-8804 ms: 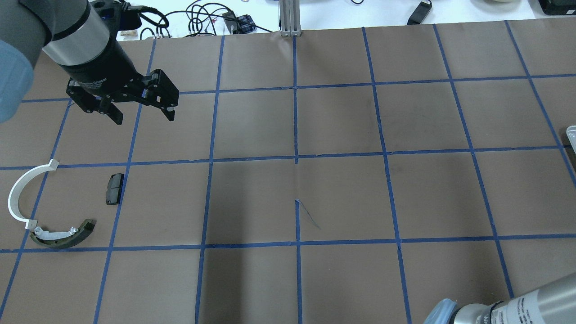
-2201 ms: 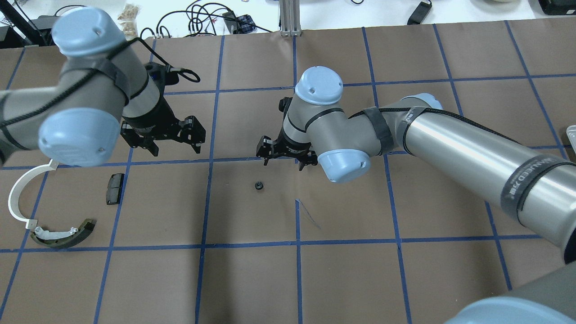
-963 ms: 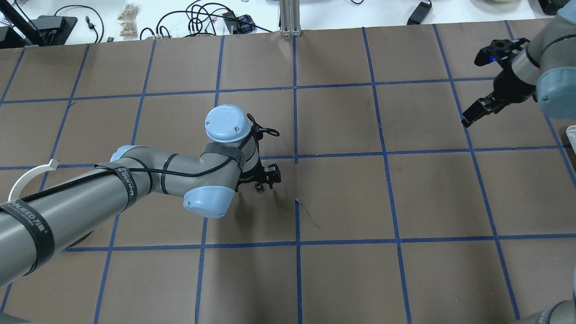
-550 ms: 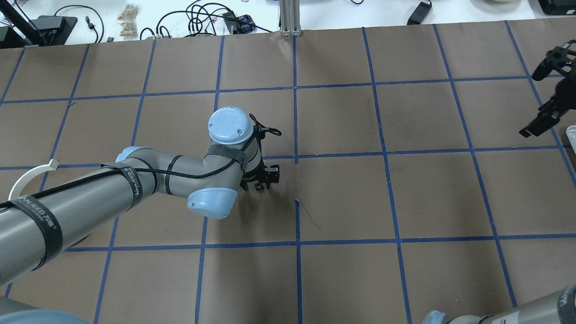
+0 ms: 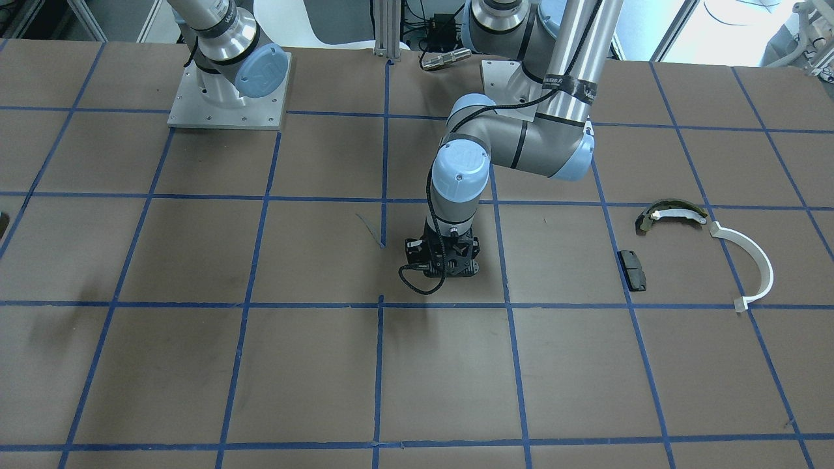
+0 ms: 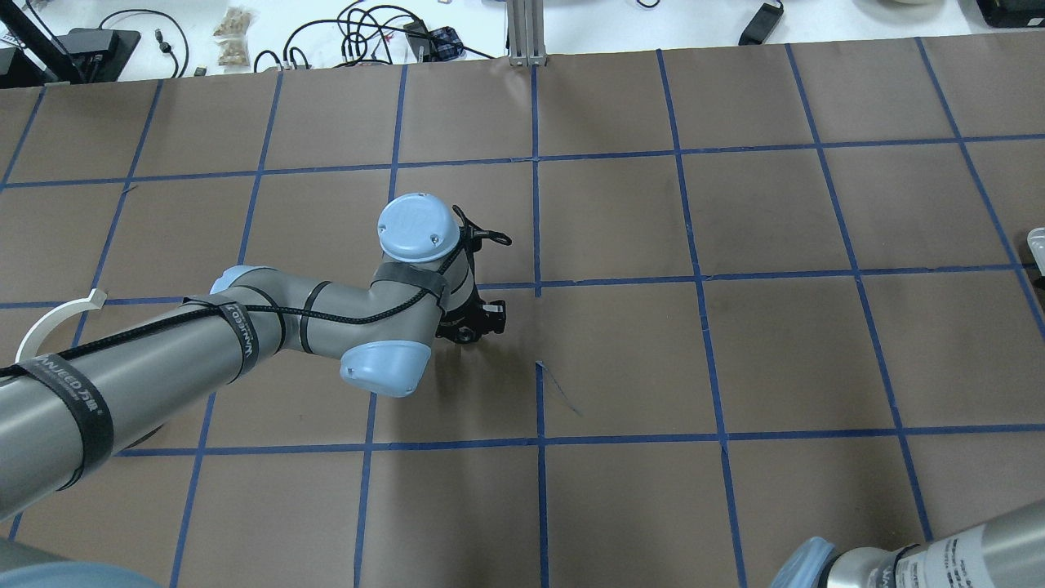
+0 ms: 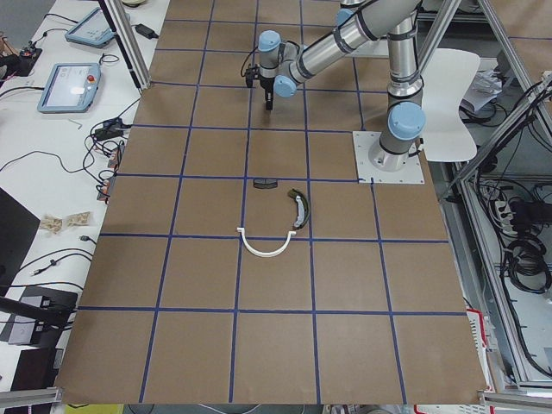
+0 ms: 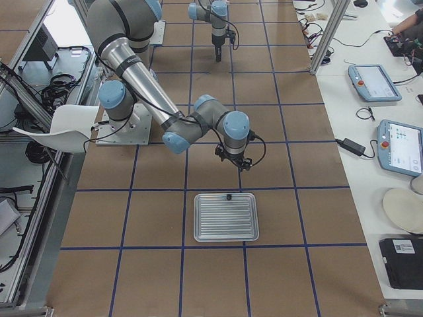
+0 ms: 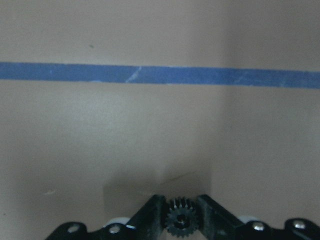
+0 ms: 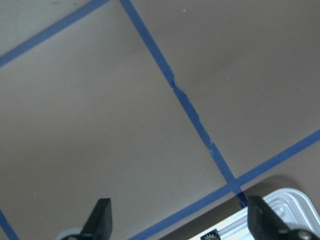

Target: Place bearing gear from tray to pile

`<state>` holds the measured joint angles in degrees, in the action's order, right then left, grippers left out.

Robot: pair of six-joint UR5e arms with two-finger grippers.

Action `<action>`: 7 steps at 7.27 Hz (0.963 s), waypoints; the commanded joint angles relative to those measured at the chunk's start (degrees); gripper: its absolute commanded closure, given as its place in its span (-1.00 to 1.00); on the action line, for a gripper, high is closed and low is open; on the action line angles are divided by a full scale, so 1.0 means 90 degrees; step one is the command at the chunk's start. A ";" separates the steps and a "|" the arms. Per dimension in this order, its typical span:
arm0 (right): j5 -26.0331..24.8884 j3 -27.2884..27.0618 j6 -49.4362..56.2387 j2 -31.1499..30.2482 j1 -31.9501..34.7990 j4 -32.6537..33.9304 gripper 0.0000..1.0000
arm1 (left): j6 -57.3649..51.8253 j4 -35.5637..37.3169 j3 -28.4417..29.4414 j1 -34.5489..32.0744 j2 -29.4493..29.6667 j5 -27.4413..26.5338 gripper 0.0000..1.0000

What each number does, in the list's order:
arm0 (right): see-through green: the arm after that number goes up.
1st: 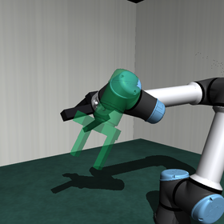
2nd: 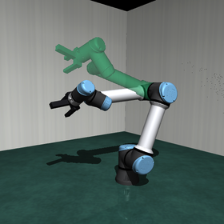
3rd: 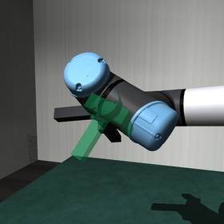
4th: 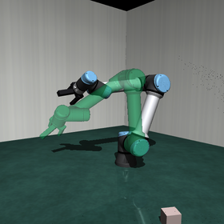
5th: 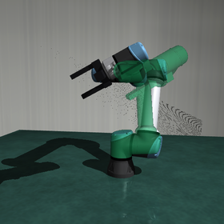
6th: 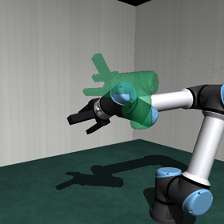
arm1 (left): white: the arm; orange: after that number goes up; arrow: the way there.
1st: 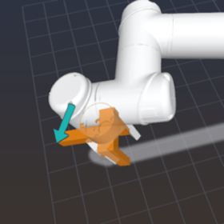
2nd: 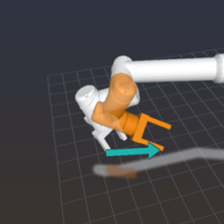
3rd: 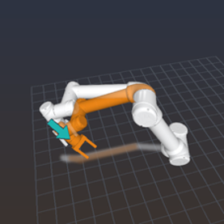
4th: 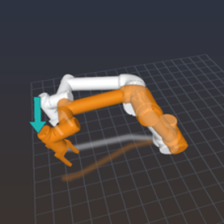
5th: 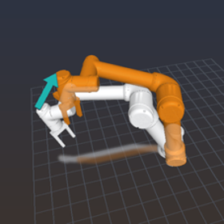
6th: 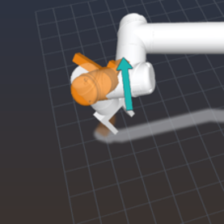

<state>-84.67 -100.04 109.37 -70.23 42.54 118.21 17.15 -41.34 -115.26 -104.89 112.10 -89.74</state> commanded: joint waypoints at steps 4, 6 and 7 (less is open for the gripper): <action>-0.0026 0.0999 0.2189 0.1415 -0.0459 0.0000 -0.89 | -0.1880 -0.2008 0.1138 0.1748 -0.0414 -0.0351 1.00; -0.0036 0.0979 0.2369 0.1426 -0.0459 -0.0010 -0.84 | -0.2712 -0.2183 0.1118 0.3023 -0.0522 -0.0507 1.00; -0.0036 0.0979 0.2369 0.1436 -0.0459 -0.0010 -0.82 | -0.3654 -0.2213 0.1002 0.3679 -0.0503 -0.0517 1.00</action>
<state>-84.98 -91.20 130.23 -57.51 38.41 118.15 -7.25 -60.53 -105.41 -79.45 107.61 -93.88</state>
